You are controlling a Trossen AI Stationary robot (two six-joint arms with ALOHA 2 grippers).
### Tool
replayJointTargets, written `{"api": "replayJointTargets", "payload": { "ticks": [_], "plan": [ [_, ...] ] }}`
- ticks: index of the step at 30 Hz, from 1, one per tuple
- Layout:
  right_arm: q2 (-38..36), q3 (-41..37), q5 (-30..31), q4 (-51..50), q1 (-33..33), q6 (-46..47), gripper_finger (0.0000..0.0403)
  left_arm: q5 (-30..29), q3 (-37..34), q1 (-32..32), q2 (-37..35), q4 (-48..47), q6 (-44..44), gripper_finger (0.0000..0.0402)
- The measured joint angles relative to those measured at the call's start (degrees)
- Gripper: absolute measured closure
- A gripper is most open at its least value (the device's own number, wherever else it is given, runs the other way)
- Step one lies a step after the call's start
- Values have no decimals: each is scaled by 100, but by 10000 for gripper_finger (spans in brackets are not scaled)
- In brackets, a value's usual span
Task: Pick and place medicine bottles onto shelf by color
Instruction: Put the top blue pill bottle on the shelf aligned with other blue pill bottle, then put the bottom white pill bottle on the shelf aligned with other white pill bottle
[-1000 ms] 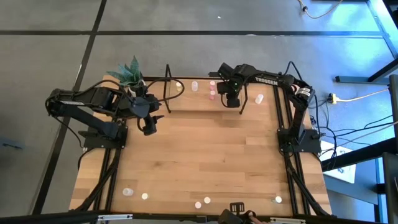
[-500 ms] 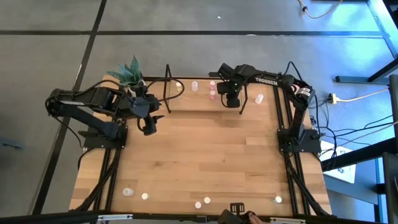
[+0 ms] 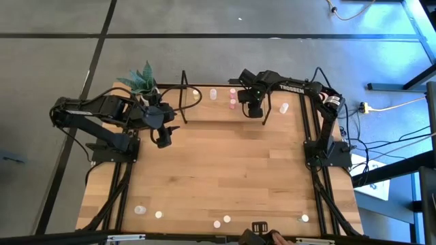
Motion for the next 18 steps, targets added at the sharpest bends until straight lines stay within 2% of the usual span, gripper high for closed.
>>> {"api": "replayJointTargets", "payload": {
  "ticks": [9, 18],
  "plan": [
    [0, 2, 0, 5, 0, -4, 214, 0, 0, 0, -2, 0, -2, 176],
    [0, 4, 2, 87, 0, 0, 207, 0, 0, 0, 0, 0, 0, 176]
  ]
}}
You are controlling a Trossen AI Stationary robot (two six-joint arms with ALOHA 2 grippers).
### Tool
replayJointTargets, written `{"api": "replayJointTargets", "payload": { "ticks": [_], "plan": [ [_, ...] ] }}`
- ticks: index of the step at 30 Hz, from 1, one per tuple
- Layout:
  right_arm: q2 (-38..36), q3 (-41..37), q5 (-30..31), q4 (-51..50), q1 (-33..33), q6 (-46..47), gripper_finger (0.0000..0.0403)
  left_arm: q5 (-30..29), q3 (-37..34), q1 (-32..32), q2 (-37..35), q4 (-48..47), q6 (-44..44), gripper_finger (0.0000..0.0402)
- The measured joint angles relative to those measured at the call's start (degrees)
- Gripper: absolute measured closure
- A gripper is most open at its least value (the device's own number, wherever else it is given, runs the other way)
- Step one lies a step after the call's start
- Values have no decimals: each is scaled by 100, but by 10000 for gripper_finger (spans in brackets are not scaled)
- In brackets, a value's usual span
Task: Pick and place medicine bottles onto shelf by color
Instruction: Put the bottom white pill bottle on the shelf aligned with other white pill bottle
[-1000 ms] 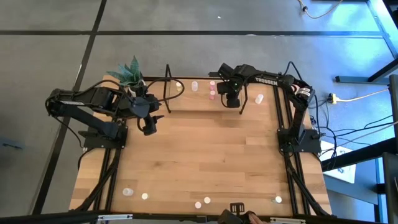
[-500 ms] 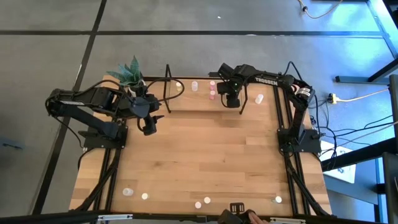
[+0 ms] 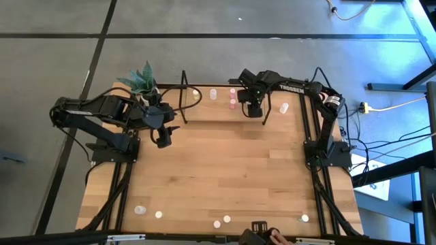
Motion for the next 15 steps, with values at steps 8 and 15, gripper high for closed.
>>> {"api": "replayJointTargets", "payload": {
  "ticks": [8, 15],
  "plan": [
    [0, 4, 6, 81, 0, 59, 208, 0, 0, 0, 0, -2, 0, 176],
    [0, 7, 11, 77, 0, 162, 209, 0, 0, 0, 0, -2, 2, 176]
  ]
}}
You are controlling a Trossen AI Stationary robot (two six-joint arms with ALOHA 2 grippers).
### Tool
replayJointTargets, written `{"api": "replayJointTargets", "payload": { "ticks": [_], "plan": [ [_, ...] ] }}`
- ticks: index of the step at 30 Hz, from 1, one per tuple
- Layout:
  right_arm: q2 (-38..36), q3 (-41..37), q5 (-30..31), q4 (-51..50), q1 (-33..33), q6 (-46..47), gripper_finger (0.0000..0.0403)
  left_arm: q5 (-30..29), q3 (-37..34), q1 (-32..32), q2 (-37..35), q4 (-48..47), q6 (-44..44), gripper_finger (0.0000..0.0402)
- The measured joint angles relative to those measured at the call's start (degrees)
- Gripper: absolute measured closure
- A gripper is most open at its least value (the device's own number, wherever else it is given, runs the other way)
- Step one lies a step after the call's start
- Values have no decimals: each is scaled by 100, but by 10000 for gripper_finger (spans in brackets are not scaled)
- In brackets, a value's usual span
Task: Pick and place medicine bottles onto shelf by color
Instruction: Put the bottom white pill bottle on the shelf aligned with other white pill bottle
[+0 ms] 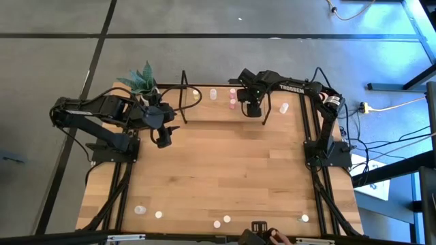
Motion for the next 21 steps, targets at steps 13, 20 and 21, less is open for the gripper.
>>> {"api": "replayJointTargets", "payload": {
  "ticks": [13, 20, 21],
  "plan": [
    [0, 748, -227, -199, 92, 162, 210, 0, 0, 0, 0, 0, 0, 176],
    [0, 1468, -262, -834, 227, 331, 210, 1, 0, -1, -1, 0, 0, 176],
    [0, 1609, -263, -995, 252, 446, 210, 2, 0, -2, 0, 0, -2, 176]
  ]
}}
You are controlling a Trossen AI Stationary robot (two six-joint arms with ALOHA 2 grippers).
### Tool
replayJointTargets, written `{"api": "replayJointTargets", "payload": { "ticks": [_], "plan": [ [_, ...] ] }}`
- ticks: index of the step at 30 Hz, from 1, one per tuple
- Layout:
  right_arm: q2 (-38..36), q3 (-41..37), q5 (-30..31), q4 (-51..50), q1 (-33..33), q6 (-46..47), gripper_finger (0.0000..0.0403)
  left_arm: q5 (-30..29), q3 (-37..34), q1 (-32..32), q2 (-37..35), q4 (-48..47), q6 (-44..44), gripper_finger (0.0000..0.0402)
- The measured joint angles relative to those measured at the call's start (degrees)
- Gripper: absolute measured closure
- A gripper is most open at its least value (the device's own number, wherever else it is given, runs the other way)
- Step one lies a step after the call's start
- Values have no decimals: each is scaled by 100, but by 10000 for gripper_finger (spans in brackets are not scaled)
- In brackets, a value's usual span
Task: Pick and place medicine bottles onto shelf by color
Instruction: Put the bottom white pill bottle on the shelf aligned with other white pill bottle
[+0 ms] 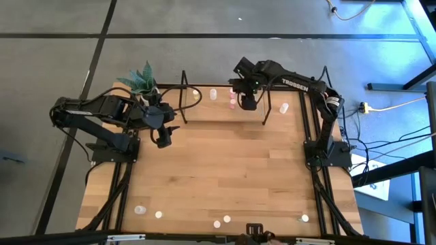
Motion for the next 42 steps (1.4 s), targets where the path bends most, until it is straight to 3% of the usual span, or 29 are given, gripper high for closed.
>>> {"api": "replayJointTargets", "payload": {
  "ticks": [3, 9, 19, 27, 42],
  "plan": [
    [0, 498, -160, -544, 100, 291, 210, 0, 0, 0, 0, 0, 0, 176],
    [-14, 1641, -1156, -1308, 352, 321, 210, 0, 0, 1, -1, -1, -41, 176],
    [-47, 2890, -1205, -2113, 746, 321, 210, 77, 0, -27, 0, -67, -263, 176],
    [-428, 2955, -1210, -2286, 1333, 427, 210, 637, 0, -538, -1, -466, -1067, 176],
    [-879, 2948, -1210, -2365, 2054, 612, 210, 1718, 0, -2630, 364, -505, -2579, 176]
  ]
}}
